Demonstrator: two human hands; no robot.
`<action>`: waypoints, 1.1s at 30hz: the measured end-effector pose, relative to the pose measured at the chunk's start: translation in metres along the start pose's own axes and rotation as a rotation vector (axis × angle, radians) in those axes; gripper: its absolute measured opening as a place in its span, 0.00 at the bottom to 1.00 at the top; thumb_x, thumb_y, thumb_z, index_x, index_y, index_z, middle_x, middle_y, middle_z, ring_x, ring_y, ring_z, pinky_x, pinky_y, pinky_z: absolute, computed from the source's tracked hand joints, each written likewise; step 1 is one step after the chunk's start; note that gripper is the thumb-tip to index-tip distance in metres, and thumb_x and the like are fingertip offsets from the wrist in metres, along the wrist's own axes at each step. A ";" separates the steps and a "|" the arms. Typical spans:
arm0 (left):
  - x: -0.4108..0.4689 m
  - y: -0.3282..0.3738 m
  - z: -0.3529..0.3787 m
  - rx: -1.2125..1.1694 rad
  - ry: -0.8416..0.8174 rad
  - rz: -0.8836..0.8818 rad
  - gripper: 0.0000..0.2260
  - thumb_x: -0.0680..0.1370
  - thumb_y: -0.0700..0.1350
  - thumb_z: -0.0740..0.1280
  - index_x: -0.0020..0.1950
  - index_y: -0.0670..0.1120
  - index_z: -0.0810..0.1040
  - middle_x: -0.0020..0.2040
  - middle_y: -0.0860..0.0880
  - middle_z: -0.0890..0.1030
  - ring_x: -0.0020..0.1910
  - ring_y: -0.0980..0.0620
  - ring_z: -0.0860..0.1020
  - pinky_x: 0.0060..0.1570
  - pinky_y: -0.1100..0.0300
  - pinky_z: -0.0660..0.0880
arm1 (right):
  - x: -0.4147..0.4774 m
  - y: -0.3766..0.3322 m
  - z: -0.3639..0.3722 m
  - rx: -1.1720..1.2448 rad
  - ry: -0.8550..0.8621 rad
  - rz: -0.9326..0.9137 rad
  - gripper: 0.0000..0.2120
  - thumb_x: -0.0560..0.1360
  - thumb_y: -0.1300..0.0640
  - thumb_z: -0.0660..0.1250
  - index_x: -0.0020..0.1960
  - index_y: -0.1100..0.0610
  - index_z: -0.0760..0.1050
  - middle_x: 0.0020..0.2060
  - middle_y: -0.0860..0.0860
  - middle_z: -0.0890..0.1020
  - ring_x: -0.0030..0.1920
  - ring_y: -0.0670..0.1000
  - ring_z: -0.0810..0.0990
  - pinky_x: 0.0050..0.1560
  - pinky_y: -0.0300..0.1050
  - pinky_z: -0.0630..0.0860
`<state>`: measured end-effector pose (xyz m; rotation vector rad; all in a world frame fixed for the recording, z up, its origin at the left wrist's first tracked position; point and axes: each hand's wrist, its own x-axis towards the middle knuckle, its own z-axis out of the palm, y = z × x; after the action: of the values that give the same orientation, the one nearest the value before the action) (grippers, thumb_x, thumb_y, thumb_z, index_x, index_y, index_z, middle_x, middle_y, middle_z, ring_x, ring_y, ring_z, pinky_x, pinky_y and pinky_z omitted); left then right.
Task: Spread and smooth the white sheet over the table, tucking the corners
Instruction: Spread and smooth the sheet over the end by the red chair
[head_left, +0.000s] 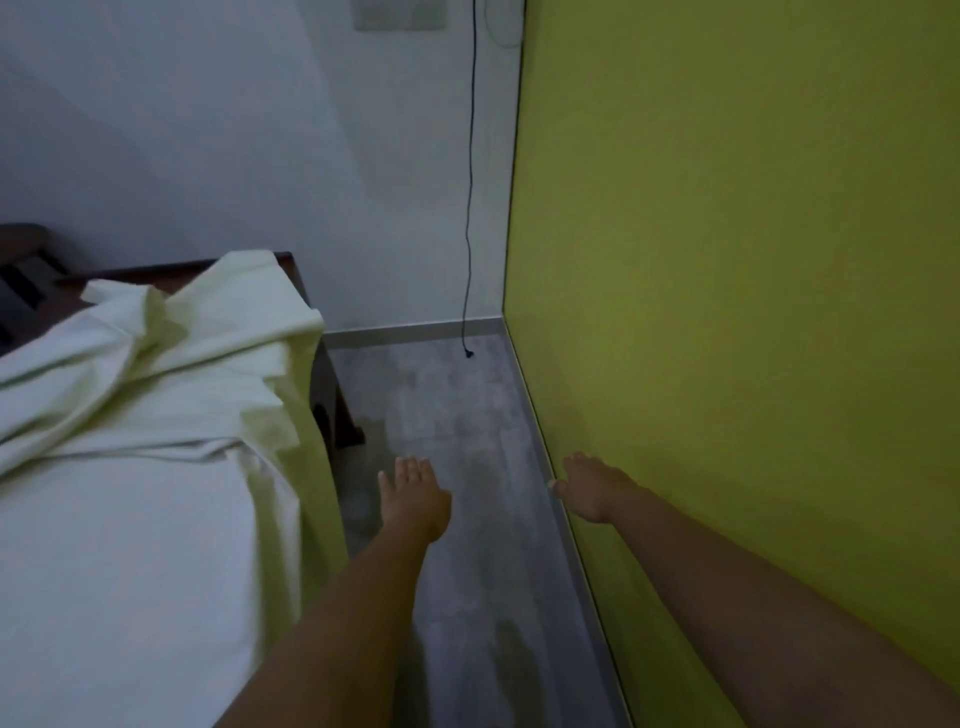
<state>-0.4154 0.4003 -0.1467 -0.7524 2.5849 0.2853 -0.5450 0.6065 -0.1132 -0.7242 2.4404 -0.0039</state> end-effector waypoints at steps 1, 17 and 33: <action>0.016 0.002 -0.007 -0.003 0.003 -0.006 0.27 0.84 0.52 0.45 0.77 0.40 0.41 0.78 0.41 0.41 0.77 0.43 0.40 0.74 0.43 0.40 | 0.017 -0.001 -0.008 -0.014 -0.009 -0.005 0.30 0.81 0.44 0.50 0.77 0.61 0.52 0.77 0.58 0.54 0.74 0.59 0.59 0.71 0.56 0.61; 0.247 -0.001 -0.144 -0.204 0.155 -0.350 0.27 0.83 0.53 0.46 0.78 0.41 0.42 0.79 0.42 0.42 0.77 0.44 0.40 0.74 0.43 0.40 | 0.316 -0.030 -0.201 -0.231 -0.062 -0.302 0.30 0.82 0.45 0.49 0.77 0.62 0.51 0.77 0.58 0.54 0.75 0.58 0.58 0.73 0.53 0.59; 0.398 -0.179 -0.230 -0.249 0.366 -0.728 0.28 0.82 0.57 0.46 0.78 0.45 0.44 0.79 0.44 0.43 0.77 0.44 0.41 0.72 0.44 0.36 | 0.533 -0.261 -0.281 -0.394 -0.098 -0.625 0.32 0.81 0.43 0.51 0.77 0.61 0.49 0.78 0.56 0.49 0.77 0.58 0.52 0.75 0.57 0.53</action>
<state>-0.6990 -0.0039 -0.1384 -1.9087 2.3956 0.2521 -0.9287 0.0735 -0.1249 -1.5940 2.0449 0.2655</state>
